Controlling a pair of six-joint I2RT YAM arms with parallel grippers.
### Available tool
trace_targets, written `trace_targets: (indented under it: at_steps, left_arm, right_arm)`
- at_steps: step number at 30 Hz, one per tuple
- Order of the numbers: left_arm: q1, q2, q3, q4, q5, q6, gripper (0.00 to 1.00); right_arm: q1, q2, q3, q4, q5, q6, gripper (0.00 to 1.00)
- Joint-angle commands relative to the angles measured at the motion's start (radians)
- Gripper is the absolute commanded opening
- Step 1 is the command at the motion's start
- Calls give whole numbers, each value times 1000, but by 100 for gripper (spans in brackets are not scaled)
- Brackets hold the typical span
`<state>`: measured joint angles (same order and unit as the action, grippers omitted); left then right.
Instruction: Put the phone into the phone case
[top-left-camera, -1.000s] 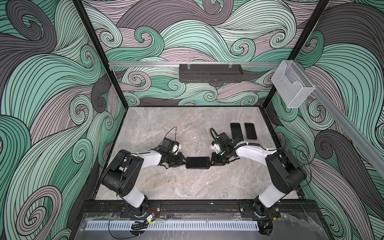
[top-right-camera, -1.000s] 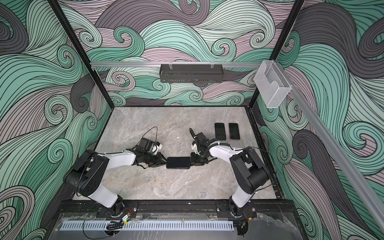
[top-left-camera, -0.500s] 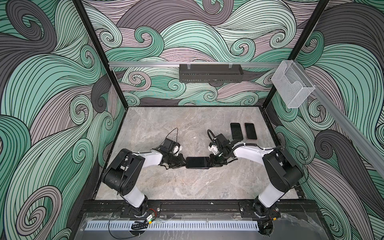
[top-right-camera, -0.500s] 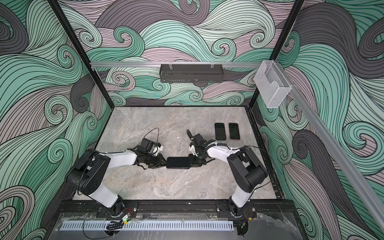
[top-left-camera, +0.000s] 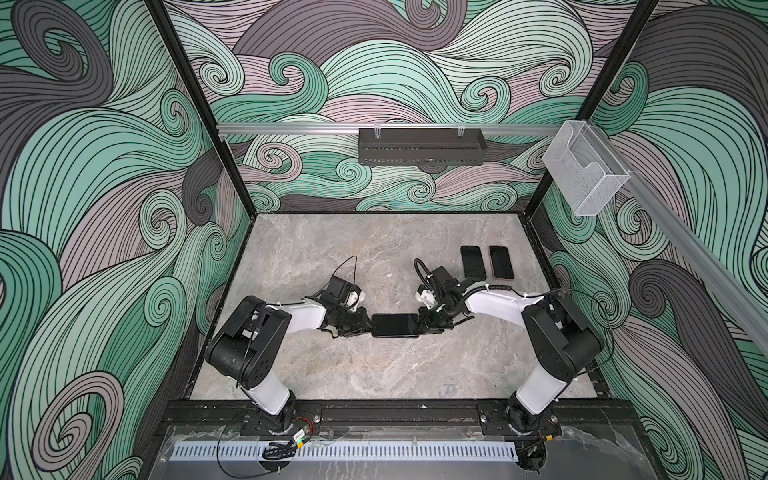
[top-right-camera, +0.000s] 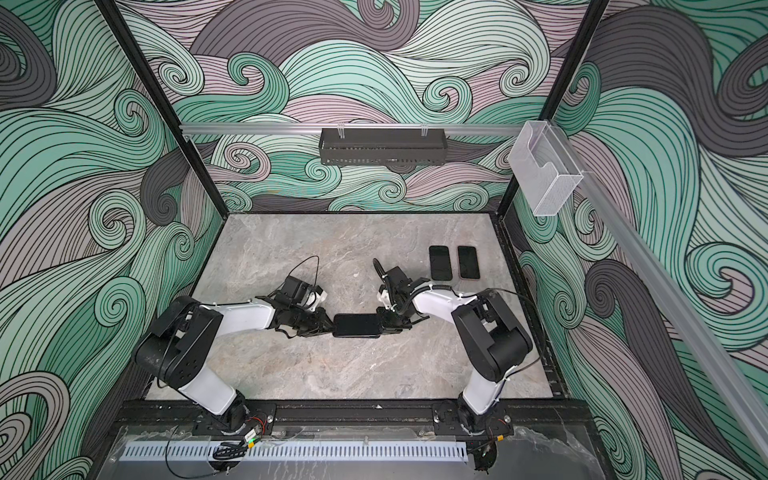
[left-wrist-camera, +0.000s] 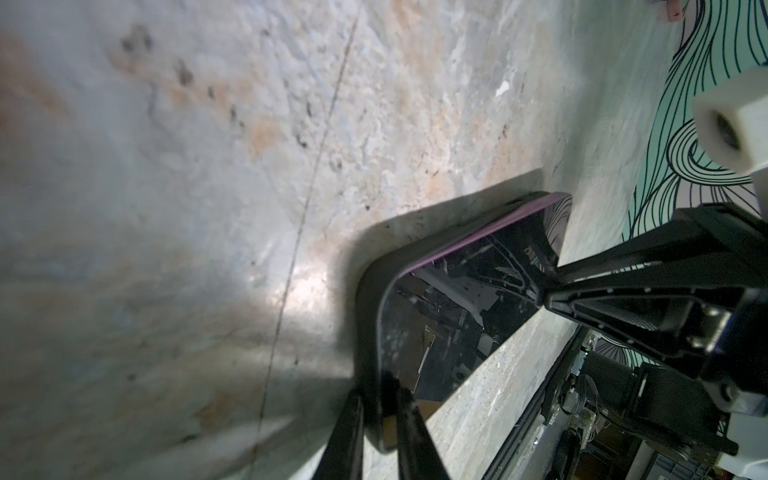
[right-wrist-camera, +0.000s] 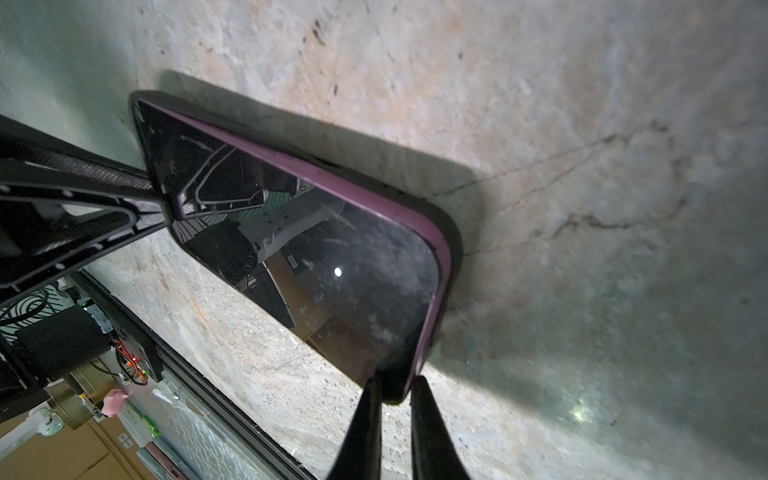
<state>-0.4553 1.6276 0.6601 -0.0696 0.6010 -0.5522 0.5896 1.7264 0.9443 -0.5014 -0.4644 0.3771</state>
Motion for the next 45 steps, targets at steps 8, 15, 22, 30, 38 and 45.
trace_targets:
  at_steps: [8,15,22,30,38,45]
  left_arm:
    - [-43,36,26,-21,20,17,17]
    - [-45,40,24,-16,16,11,18]
    - [-46,38,21,-14,11,5,18]
    - [-46,37,16,-16,-2,-1,17]
    - [-46,25,10,-12,-32,-15,17]
    - [-46,22,3,-9,-47,-24,17]
  right_arm:
    - [50,133,-18,117,-16,15,11]
    - [55,178,-33,137,13,31,11]
    - [61,220,-44,175,39,37,10]
    - [69,244,-46,164,105,45,10]
    - [71,263,-50,149,172,44,10]
    - [74,287,-52,164,176,46,10]
